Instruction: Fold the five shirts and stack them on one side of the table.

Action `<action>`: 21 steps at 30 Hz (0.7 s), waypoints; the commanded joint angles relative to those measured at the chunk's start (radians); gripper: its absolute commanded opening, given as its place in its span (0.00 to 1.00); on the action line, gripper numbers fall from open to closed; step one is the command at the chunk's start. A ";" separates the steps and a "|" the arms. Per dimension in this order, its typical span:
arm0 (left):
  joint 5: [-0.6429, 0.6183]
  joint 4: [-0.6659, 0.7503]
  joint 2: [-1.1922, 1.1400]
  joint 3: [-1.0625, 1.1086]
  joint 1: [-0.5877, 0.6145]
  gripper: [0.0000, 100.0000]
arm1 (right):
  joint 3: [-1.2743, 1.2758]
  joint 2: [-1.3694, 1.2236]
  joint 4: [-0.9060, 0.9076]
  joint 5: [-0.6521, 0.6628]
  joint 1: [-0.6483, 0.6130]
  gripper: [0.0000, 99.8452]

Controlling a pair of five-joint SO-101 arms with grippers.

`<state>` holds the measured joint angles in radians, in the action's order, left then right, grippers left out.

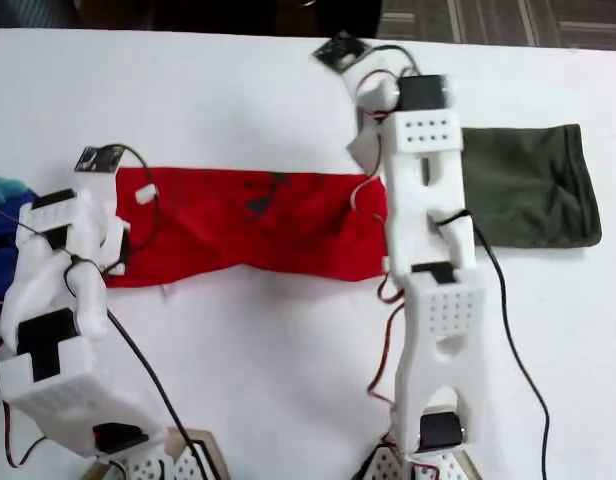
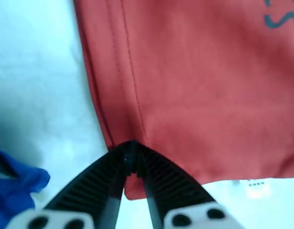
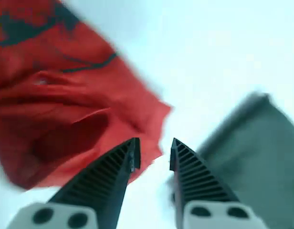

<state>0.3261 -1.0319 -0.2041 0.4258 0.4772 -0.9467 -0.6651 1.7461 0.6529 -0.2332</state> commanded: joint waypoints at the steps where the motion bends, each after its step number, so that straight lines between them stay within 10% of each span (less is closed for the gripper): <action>1: -0.005 0.023 -0.002 0.004 -0.012 0.03 | 0.250 0.157 -0.016 -0.003 -0.093 0.11; 21: -0.005 0.025 -0.002 0.004 -0.014 0.03 | 0.442 0.051 -0.209 -0.006 -0.165 0.11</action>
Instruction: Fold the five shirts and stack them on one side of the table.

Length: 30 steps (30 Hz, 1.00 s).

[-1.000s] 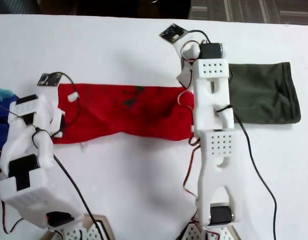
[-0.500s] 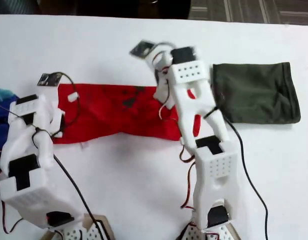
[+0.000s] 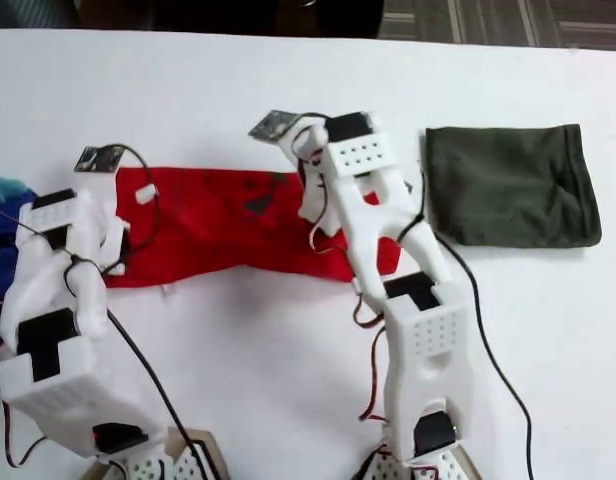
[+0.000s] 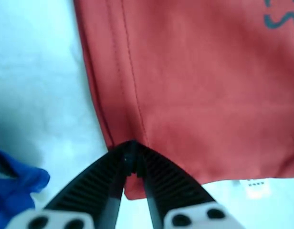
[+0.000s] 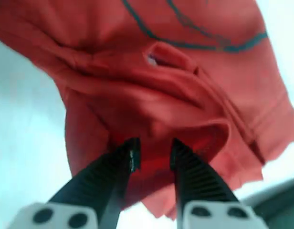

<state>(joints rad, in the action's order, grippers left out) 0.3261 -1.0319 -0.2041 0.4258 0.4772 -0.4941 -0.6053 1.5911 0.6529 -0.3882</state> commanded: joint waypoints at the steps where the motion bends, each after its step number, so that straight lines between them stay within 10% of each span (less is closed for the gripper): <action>1: -0.005 0.025 -0.002 0.004 -0.014 0.03 | -0.011 -0.019 -0.077 -0.011 -0.013 0.11; 30: -0.005 0.025 -0.002 0.004 -0.014 0.03 | -0.203 -0.042 0.107 -0.006 -0.038 0.11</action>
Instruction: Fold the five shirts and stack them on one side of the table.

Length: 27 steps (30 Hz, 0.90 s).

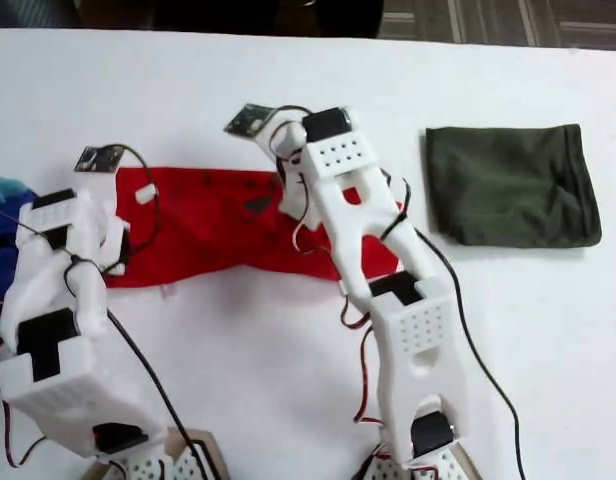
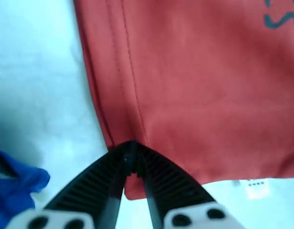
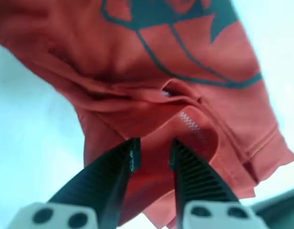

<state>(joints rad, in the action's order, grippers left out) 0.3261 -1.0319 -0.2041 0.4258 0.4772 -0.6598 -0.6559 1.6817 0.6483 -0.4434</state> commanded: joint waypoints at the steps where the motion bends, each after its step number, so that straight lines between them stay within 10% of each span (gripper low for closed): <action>1: -0.005 0.025 -0.002 0.004 -0.014 0.03 | -0.034 0.005 0.016 0.000 0.018 0.11; 27: -0.005 0.025 -0.002 0.004 -0.014 0.03 | -0.044 -0.094 -0.213 -0.008 -0.028 0.11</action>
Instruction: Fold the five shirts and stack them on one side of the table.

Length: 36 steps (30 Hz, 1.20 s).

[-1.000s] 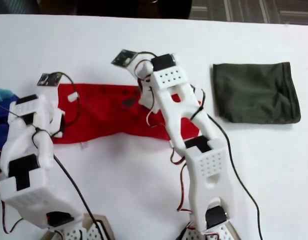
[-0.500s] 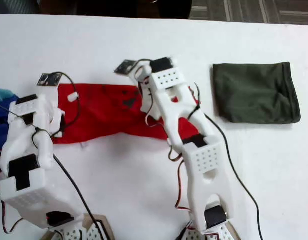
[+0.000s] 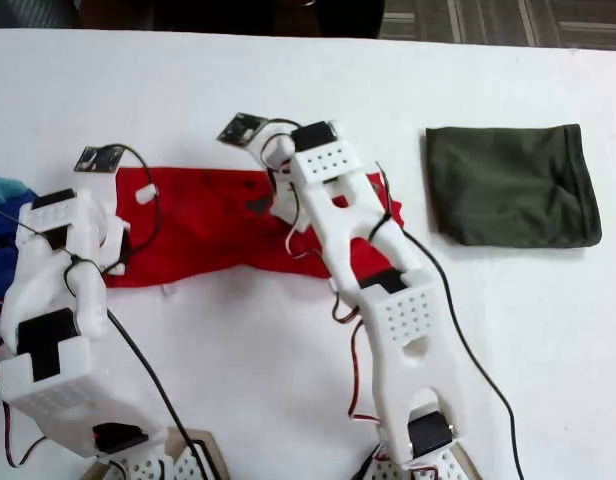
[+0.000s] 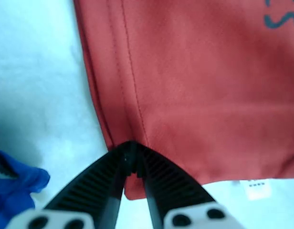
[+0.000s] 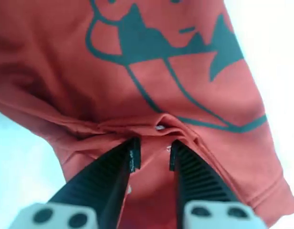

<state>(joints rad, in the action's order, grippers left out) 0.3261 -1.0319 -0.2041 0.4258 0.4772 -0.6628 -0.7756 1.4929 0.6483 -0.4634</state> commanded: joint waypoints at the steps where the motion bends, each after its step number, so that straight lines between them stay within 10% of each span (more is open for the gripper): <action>1: -0.005 0.025 -0.002 0.004 -0.014 0.03 | -0.041 0.028 -0.036 -0.008 -0.008 0.11; 36: -0.005 0.025 -0.002 0.004 -0.014 0.03 | -0.150 0.071 0.211 -0.112 0.163 0.11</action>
<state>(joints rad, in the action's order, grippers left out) 0.3261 -1.0319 -0.2041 0.4258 0.4772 -0.8147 -0.7096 1.7077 0.5393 -0.3191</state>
